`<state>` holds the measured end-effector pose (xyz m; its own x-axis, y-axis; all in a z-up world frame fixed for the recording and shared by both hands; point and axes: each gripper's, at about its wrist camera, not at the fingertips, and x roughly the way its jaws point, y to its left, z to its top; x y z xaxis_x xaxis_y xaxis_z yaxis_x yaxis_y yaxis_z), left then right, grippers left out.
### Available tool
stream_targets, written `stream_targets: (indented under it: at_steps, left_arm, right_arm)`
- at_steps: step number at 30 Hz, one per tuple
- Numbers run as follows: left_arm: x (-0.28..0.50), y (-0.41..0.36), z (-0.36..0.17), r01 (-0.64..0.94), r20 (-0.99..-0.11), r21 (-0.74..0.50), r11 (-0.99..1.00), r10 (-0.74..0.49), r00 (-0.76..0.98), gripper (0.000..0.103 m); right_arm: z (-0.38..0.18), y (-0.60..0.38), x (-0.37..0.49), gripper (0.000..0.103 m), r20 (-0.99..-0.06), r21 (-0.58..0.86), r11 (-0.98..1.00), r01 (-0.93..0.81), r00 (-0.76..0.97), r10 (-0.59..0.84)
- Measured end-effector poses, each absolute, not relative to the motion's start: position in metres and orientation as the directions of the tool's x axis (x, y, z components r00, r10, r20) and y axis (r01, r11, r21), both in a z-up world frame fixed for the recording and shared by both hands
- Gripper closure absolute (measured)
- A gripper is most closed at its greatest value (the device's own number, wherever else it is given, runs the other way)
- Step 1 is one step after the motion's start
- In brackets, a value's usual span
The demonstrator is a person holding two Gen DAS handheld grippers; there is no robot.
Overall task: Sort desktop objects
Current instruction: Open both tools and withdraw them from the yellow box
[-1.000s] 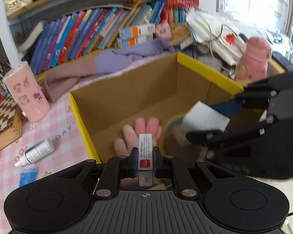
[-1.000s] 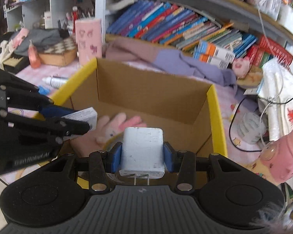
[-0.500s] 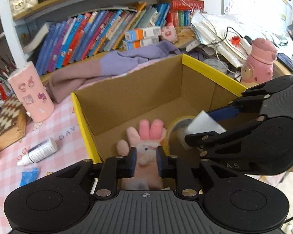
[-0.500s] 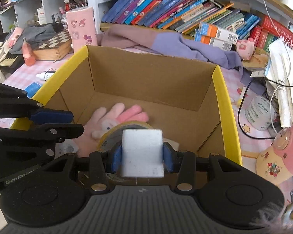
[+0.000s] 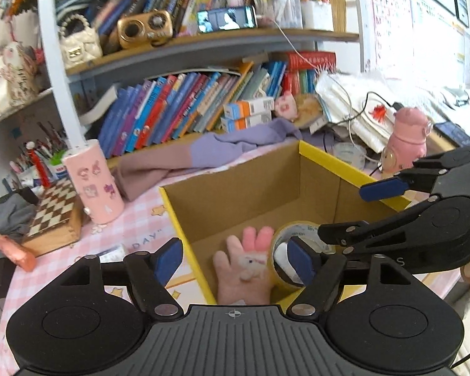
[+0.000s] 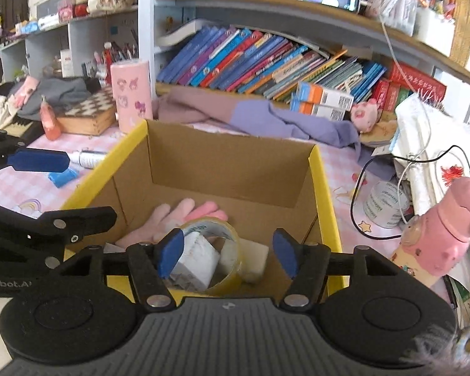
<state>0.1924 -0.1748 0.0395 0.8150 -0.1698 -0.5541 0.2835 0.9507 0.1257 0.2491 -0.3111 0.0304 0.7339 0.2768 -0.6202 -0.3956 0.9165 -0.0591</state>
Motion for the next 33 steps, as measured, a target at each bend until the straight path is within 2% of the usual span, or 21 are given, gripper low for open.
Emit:
stream_targets:
  at_steps: [4,6,14,26,33]
  left_arm:
    - [0.176,-0.165,0.046,0.258,-0.535,0.108,0.960,-0.163,0.829,0.021]
    - [0.168,-0.158,0.047,0.248,-0.528,0.098,0.964,-0.161,0.834,0.020]
    - [0.136,-0.136,0.037,0.246,-0.548,0.121,0.962,-0.142,0.825,0.019]
    - [0.095,-0.106,0.020,0.285,-0.603,0.070,0.956,-0.187,0.775,0.019]
    - [0.077,-0.086,0.011,0.301,-0.636,0.056,0.952,-0.199,0.746,0.019]
  right_arm:
    - [0.038,-0.313,0.228,0.036,-0.590,-0.050,0.927,-0.372,0.760,0.273]
    - [0.042,-0.314,0.219,0.032,-0.579,-0.044,0.933,-0.356,0.770,0.267]
    - [0.049,-0.315,0.178,0.030,-0.538,-0.078,0.962,-0.263,0.823,0.181]
    - [0.027,-0.289,0.114,0.030,-0.584,-0.028,0.992,-0.126,0.807,0.086]
    - [0.012,-0.263,0.086,0.029,-0.632,-0.021,0.993,-0.115,0.771,0.076]
